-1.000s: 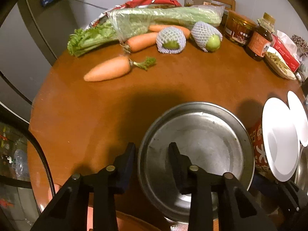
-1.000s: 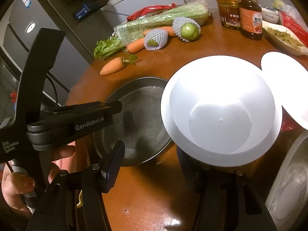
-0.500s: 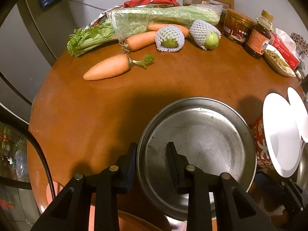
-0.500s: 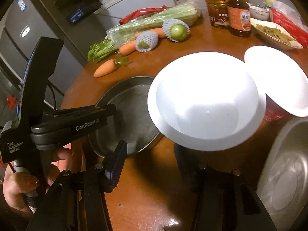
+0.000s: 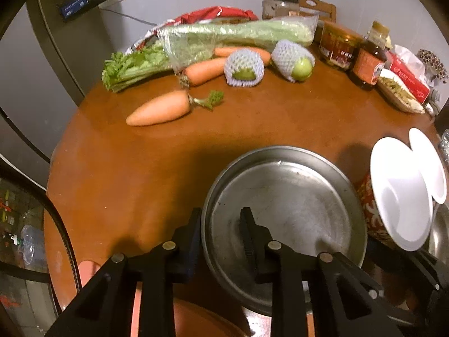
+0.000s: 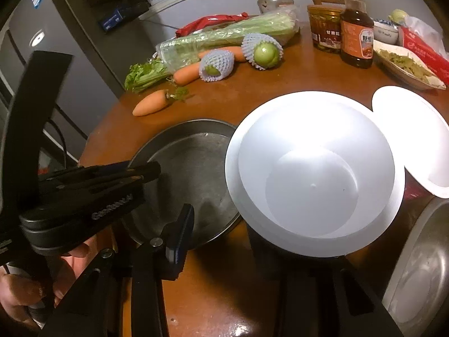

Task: Organize plates and bowls
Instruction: 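Lift the grey metal tray with the left tool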

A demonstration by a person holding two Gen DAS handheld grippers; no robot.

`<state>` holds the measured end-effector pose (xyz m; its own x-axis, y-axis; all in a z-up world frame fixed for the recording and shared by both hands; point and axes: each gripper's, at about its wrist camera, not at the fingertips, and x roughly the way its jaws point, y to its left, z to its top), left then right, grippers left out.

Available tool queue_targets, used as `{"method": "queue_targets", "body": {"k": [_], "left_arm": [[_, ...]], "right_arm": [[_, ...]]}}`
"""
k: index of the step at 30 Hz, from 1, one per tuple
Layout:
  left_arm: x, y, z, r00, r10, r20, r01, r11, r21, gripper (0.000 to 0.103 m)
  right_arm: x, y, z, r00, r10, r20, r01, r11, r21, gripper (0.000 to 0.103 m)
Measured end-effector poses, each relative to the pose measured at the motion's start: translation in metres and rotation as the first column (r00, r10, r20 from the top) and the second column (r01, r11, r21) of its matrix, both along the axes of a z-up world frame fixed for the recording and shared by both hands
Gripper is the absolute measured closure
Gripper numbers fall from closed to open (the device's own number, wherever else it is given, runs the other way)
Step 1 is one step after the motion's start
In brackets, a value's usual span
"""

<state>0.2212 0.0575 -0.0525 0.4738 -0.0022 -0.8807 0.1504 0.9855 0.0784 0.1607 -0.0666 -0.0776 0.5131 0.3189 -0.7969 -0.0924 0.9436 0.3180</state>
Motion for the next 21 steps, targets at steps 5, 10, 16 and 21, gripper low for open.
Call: {"method": "queue_targets", "body": {"k": [5,10,16,21], "left_arm": [[-0.005,0.007,0.013,1.0,0.014,0.025,-0.014,1.0,-0.019,0.075],[-0.015,0.015,0.026,0.998,0.033,0.054,-0.031,0.999,-0.032,0.075],[-0.027,0.026,0.041,0.995,0.057,0.085,-0.053,0.998,-0.041,0.075],[-0.042,0.031,0.055,0.991,0.064,0.115,-0.059,0.997,-0.05,0.075]], "right_arm": [[-0.004,0.002,0.011,0.999,0.008,0.033,-0.009,1.0,0.009,0.063],[-0.013,0.009,0.024,0.997,0.031,0.07,-0.031,0.999,0.009,0.063],[-0.024,0.018,0.042,0.991,0.059,0.12,-0.06,0.998,0.006,0.063],[-0.032,0.022,0.05,0.988,0.071,0.139,-0.073,0.997,0.009,0.063]]}}
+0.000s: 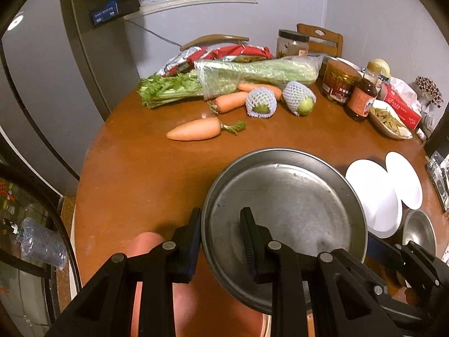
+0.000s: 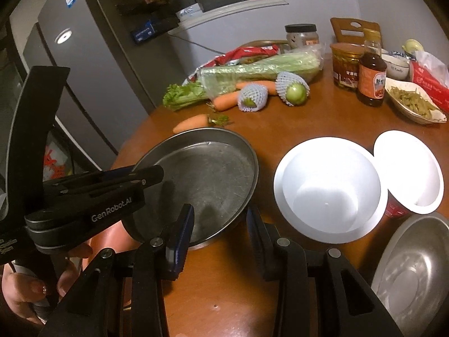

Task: Organize plates and bowls
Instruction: 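Lift the grey metal tray with the left tool, then carry the grey metal tray with the left tool over the terracotta plate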

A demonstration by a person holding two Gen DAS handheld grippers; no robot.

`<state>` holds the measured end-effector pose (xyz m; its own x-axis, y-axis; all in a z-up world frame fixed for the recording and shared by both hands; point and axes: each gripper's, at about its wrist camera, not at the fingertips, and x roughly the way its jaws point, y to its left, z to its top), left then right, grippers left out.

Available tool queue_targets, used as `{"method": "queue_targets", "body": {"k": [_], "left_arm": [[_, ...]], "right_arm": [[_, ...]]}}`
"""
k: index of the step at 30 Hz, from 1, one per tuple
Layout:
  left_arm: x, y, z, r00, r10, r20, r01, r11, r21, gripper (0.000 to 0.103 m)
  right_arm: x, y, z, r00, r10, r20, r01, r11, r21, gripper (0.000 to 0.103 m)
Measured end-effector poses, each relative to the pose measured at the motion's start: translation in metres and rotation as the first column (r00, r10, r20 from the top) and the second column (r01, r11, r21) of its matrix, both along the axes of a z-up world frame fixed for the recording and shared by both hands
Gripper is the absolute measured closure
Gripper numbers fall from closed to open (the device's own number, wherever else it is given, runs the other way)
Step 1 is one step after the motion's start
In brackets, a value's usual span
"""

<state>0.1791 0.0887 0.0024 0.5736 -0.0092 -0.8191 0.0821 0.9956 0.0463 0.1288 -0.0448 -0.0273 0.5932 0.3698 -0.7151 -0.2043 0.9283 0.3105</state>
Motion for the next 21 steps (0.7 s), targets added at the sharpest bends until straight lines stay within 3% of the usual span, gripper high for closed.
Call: {"method": "queue_targets", "body": {"k": [21], "left_arm": [[-0.057,0.025,0.046,0.993,0.036,0.11,-0.034,0.999,-0.027,0.075]], "right_arm": [[-0.05,0.02,0.041,0.992,0.06,0.114,-0.059,0.998,-0.014,0.063]]}}
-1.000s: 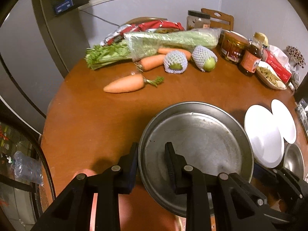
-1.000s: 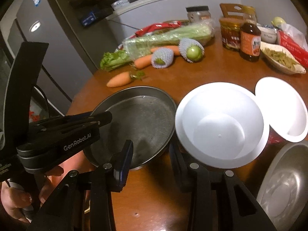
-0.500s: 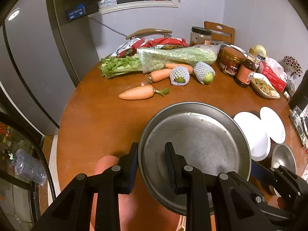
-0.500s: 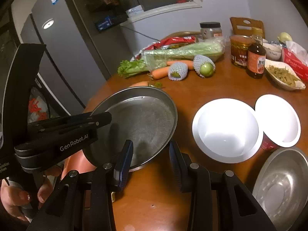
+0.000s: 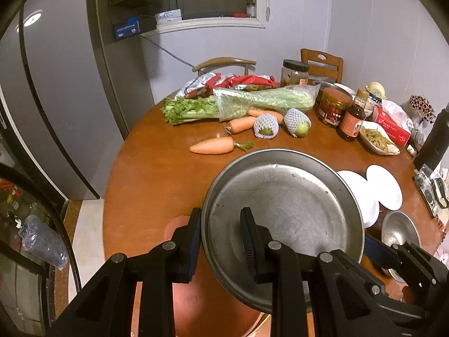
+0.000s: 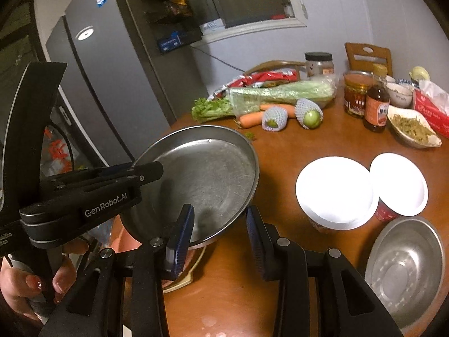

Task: Organize plates and bowls
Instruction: 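Carry the grey metal tray with the left tool over the terracotta plate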

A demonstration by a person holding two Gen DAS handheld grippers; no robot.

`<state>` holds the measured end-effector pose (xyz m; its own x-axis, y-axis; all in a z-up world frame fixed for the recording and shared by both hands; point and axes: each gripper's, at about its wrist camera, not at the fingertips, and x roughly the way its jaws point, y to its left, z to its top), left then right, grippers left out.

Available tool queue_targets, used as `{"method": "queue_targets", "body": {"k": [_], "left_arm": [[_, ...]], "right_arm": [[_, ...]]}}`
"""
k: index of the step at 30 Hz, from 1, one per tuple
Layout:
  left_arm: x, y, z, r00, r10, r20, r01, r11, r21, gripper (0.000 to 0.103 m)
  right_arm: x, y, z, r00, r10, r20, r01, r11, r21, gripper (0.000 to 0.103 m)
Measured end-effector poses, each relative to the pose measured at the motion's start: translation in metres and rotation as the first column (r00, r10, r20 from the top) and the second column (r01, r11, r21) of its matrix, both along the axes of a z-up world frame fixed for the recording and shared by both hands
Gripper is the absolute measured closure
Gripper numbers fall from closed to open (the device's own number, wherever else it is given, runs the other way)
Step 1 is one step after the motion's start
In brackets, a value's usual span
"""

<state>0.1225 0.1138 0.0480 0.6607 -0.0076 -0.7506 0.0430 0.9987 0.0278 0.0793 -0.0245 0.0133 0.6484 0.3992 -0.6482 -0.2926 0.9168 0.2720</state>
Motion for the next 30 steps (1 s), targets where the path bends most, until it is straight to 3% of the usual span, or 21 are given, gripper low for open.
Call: {"method": "queue_targets", "body": {"k": [13,30], "left_arm": [[-0.037,0.031,0.016,0.998,0.058,0.039,-0.059,0.998,0.019,0.075],[-0.066,0.048,-0.012,0.996,0.092,0.01,-0.092,0.996,0.001,0.075]], "right_arm": [[-0.03,0.029,0.025,0.995,0.072,0.073,-0.071,0.997,-0.007,0.063],[-0.052,0.052,0.006,0.992,0.118,0.045,-0.115,0.992,-0.052,0.062]]}}
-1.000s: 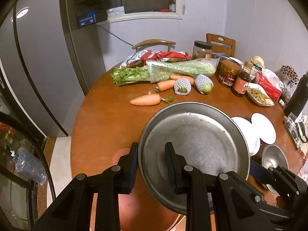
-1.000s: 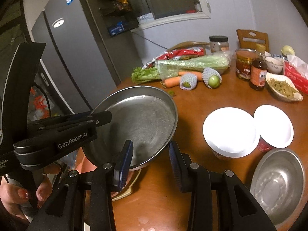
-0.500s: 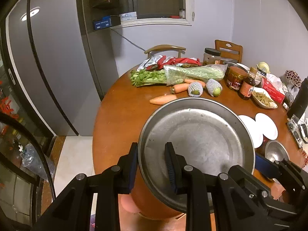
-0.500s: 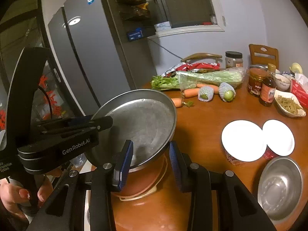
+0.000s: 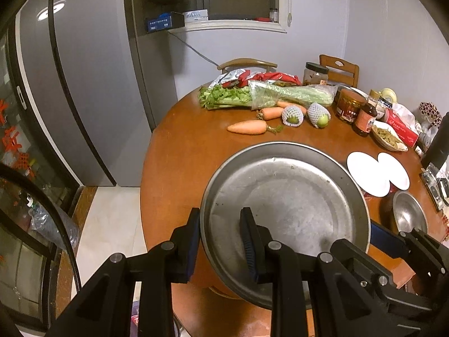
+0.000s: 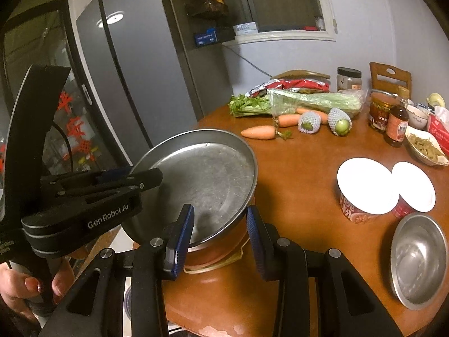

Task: Organize plates and bowls
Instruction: 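Carry the grey metal tray with the left tool over the terracotta plate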

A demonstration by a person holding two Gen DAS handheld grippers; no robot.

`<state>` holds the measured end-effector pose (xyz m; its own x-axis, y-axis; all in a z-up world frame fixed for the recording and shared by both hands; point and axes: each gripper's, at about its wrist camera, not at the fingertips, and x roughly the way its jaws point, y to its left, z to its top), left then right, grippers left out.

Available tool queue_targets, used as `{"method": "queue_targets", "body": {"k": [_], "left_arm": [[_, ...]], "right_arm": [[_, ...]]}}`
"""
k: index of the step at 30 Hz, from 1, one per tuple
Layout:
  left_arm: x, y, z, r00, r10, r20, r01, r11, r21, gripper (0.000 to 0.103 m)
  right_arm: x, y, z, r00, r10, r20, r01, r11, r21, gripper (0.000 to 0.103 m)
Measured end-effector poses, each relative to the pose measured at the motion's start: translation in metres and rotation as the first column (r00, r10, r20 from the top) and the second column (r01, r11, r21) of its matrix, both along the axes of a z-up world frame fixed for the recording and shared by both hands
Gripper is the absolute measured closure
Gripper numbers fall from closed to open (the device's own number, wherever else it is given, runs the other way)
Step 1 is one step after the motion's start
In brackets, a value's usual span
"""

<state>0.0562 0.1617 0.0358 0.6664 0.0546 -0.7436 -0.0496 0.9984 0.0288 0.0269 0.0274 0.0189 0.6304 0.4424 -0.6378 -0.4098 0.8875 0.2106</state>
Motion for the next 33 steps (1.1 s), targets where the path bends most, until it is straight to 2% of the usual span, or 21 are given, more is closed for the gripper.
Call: {"method": "queue_targets", "body": {"k": [15,33], "left_arm": [[-0.006,0.006,-0.042,0.998,0.012,-0.059,-0.014,0.999,-0.031,0.075],[0.004,0.011,-0.061,0.997,0.019,-0.08,-0.023,0.999,-0.041,0.075]], "right_arm": [[-0.004,0.005,-0.028,0.999,0.01,-0.047,-0.012,0.998,-0.058,0.062],[0.004,0.011,-0.046,0.997,0.035,-0.064,-0.04,0.996,-0.084,0.062]]}}
